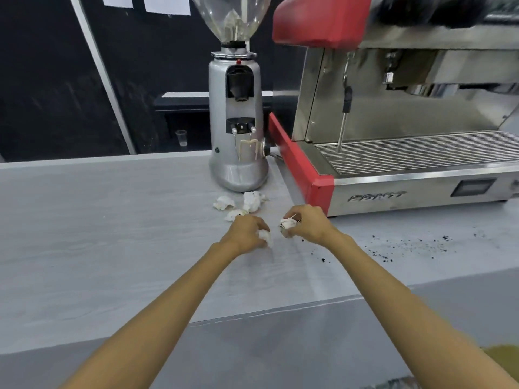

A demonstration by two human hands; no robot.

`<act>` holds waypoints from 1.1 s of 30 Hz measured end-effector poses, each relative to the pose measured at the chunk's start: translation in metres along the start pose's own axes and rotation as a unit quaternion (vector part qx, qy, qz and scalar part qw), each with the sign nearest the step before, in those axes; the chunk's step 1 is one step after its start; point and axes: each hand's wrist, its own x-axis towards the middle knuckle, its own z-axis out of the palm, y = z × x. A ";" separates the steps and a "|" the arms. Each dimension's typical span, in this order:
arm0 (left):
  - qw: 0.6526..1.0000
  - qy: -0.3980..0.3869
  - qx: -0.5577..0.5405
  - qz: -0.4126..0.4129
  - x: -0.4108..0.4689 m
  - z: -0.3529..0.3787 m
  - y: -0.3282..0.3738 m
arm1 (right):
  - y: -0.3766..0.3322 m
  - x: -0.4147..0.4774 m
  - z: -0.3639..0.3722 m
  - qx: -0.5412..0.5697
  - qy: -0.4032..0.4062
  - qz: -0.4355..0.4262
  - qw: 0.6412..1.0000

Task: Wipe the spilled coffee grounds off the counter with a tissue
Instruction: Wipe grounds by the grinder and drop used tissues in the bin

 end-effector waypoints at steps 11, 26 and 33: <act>0.982 -0.108 0.055 0.142 0.000 0.119 0.202 | 0.147 -0.146 -0.145 -0.023 0.016 0.151 0.988; 0.928 -0.291 0.029 0.232 -0.019 0.407 0.450 | 0.424 -0.384 -0.244 0.075 0.161 0.378 0.909; 0.931 -0.315 -0.017 0.184 0.051 0.523 0.498 | 0.557 -0.368 -0.261 0.140 0.199 0.408 0.880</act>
